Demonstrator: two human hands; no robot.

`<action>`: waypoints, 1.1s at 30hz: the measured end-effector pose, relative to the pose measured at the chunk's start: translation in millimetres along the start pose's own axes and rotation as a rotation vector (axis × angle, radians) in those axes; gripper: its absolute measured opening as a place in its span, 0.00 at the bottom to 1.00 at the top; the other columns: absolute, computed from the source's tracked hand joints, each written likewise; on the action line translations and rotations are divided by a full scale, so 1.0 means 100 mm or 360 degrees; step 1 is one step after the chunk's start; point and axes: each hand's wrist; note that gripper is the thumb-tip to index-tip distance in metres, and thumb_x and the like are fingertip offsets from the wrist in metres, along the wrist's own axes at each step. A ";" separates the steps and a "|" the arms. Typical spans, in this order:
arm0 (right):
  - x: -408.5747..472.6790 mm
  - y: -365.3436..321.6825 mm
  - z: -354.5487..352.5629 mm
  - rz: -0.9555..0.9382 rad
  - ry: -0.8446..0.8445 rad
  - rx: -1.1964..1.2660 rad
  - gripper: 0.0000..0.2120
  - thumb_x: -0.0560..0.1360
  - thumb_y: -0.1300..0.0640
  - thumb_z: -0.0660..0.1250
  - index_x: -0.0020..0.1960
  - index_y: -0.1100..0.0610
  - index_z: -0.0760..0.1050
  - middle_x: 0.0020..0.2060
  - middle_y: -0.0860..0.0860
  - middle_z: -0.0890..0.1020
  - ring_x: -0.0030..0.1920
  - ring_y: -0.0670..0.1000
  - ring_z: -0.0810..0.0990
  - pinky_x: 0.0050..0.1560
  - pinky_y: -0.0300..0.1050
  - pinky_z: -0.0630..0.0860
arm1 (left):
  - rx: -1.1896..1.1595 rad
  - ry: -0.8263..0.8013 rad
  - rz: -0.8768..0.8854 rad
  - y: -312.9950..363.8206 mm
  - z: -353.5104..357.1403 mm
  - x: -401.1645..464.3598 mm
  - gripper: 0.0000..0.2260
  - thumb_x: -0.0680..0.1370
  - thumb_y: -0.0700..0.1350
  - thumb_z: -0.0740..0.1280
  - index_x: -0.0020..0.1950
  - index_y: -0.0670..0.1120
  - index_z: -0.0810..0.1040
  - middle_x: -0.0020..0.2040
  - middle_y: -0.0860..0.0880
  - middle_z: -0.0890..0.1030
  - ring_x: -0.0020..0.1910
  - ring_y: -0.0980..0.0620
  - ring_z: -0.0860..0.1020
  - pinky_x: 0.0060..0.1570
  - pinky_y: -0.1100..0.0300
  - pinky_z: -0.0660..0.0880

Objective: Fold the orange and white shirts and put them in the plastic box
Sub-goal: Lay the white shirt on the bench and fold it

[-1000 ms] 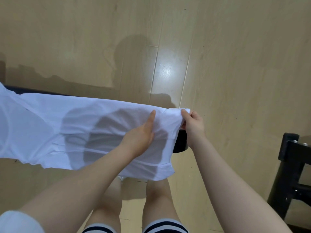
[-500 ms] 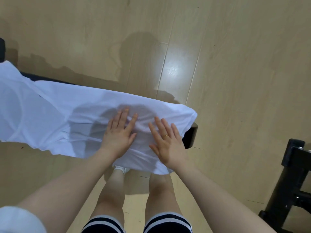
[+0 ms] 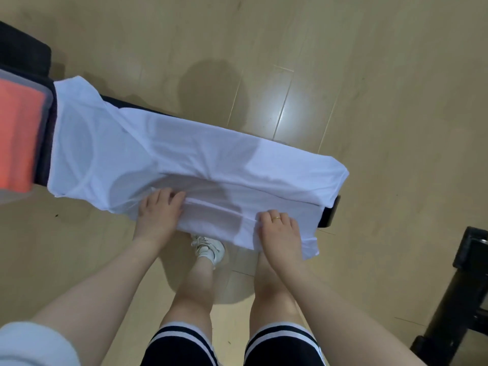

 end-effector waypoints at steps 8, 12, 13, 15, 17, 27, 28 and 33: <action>0.08 -0.07 -0.19 0.0236 0.0012 -0.0185 0.15 0.53 0.69 0.75 0.35 0.58 0.74 0.30 0.54 0.78 0.29 0.56 0.76 0.29 0.43 0.64 | -0.0097 0.0141 0.0081 -0.35 -0.09 0.16 0.05 0.69 0.42 0.64 0.42 0.44 0.78 0.40 0.43 0.80 0.45 0.44 0.76 0.46 0.53 0.63; 0.11 -0.31 -0.32 0.0154 -0.0035 -0.0070 0.18 0.55 0.70 0.72 0.43 0.59 0.77 0.37 0.56 0.79 0.32 0.59 0.77 0.31 0.43 0.64 | -0.0434 -0.0012 -0.0086 -0.52 -0.13 0.07 0.21 0.64 0.37 0.74 0.56 0.41 0.78 0.54 0.39 0.79 0.53 0.38 0.78 0.52 0.46 0.73; 0.15 -0.43 -0.40 0.0052 -0.0016 -0.0032 0.17 0.56 0.69 0.71 0.44 0.58 0.77 0.37 0.55 0.79 0.32 0.58 0.76 0.30 0.43 0.64 | -0.0433 -0.0027 -0.0075 -0.62 -0.15 0.03 0.23 0.60 0.37 0.76 0.54 0.41 0.78 0.51 0.39 0.80 0.49 0.38 0.79 0.47 0.46 0.76; 0.27 -0.75 -0.60 -0.0122 -0.0024 0.0083 0.15 0.58 0.67 0.72 0.44 0.57 0.77 0.38 0.54 0.79 0.32 0.58 0.77 0.29 0.43 0.68 | -0.0452 -0.0008 -0.0114 -0.83 -0.19 -0.06 0.28 0.53 0.36 0.79 0.52 0.41 0.77 0.47 0.39 0.81 0.42 0.39 0.81 0.38 0.48 0.78; 0.46 -1.11 -0.78 -0.0208 -0.0046 0.0302 0.12 0.62 0.65 0.69 0.45 0.59 0.77 0.41 0.57 0.80 0.37 0.61 0.79 0.33 0.46 0.73 | -0.0494 0.0004 -0.0147 -1.05 -0.26 -0.13 0.29 0.52 0.36 0.79 0.52 0.41 0.77 0.47 0.39 0.81 0.42 0.39 0.81 0.37 0.48 0.78; 2.13 -2.61 -1.24 -0.0352 -0.0134 0.0873 0.17 0.74 0.64 0.61 0.62 0.62 0.71 0.60 0.60 0.72 0.60 0.61 0.70 0.58 0.50 0.70 | -0.1011 0.0100 -0.0503 -1.69 -0.56 0.58 0.25 0.78 0.33 0.51 0.75 0.46 0.56 0.76 0.49 0.56 0.73 0.46 0.57 0.70 0.55 0.57; 2.30 -2.69 -1.23 -0.0340 -0.0156 0.0914 0.18 0.74 0.64 0.61 0.63 0.62 0.70 0.60 0.60 0.72 0.60 0.61 0.71 0.57 0.53 0.71 | -0.1021 0.0153 -0.0485 -1.72 -0.57 0.68 0.26 0.77 0.32 0.51 0.75 0.46 0.56 0.76 0.50 0.56 0.73 0.46 0.57 0.70 0.56 0.57; 2.80 -2.84 -1.04 -0.0087 -0.0249 0.0835 0.15 0.75 0.54 0.64 0.58 0.60 0.73 0.52 0.56 0.76 0.53 0.56 0.74 0.47 0.46 0.70 | -0.1059 0.0307 -0.0494 -1.76 -0.55 1.12 0.24 0.77 0.34 0.54 0.73 0.47 0.61 0.73 0.51 0.62 0.69 0.47 0.62 0.65 0.57 0.61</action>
Point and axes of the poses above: each hand's wrist, its own x-axis towards the middle knuckle, its own z-axis out of the palm, y = z × x
